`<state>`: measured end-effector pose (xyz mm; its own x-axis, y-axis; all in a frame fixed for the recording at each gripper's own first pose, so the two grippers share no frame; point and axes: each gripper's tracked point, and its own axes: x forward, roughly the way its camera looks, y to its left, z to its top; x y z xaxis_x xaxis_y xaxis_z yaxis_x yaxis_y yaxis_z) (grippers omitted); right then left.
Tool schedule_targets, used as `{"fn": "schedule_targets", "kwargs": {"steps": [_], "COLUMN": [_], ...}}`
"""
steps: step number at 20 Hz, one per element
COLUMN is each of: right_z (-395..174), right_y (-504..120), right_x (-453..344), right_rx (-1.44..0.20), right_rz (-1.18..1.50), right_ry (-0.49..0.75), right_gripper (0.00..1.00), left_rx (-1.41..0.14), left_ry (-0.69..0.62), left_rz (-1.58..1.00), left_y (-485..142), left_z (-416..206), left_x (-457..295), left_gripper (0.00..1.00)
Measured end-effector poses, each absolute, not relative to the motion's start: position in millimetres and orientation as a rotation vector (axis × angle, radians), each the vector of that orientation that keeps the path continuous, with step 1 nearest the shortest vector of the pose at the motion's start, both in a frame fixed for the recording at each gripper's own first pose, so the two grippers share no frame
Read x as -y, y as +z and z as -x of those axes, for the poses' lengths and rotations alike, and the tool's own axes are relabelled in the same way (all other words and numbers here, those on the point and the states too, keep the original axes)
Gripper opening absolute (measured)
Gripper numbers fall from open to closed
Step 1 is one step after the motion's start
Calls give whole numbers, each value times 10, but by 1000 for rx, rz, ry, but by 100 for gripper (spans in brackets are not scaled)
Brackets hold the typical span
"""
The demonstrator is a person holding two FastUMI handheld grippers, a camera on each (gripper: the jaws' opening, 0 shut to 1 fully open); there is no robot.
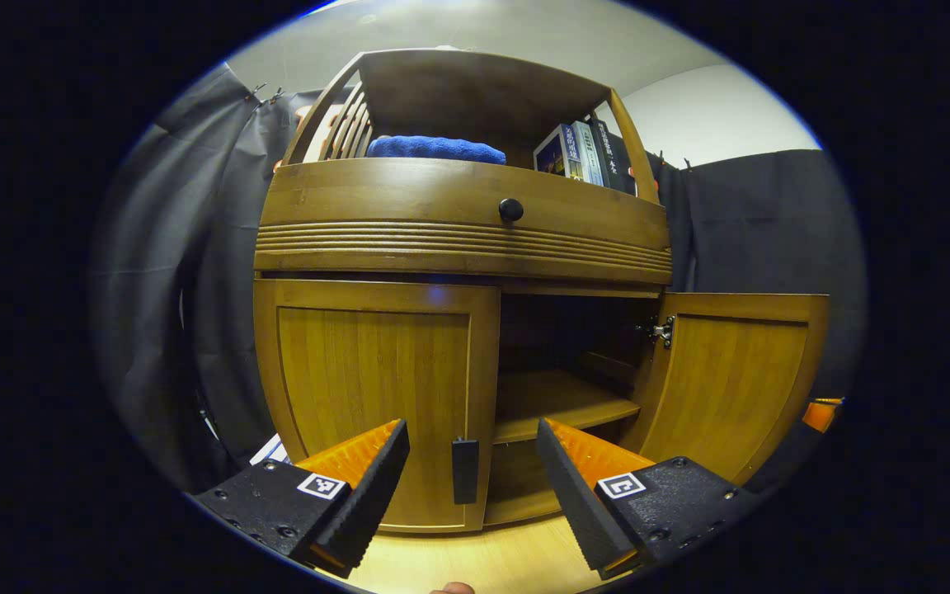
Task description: Open the right door of the double-door shoe cabinet with the right hand, and open the left door with the left hand.
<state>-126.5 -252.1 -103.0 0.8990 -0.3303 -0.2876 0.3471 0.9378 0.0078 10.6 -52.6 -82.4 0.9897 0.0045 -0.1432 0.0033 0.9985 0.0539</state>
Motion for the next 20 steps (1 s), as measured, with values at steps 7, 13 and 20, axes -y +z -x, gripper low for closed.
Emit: {"fn": "schedule_targets", "kwargs": {"steps": [7,13,20], "right_z": [1309,1329,1380], "right_y": [-714,-462,-357], "right_x": [2401,2366,2276], "right_rx": [-231,-206,-197], "right_rz": [-61,-16,-15], "right_ry": [-346,-357,-380], "right_gripper": [14,14,16], "left_rx": [-182,-184,-233], "left_ry": [7,19,18], "left_rz": [-47,-50,-70], "left_y": [-998,-1095,-1415], "left_z": [-316,-593,-954], "left_x": [475,404,348], "left_gripper": [96,96,96]}}
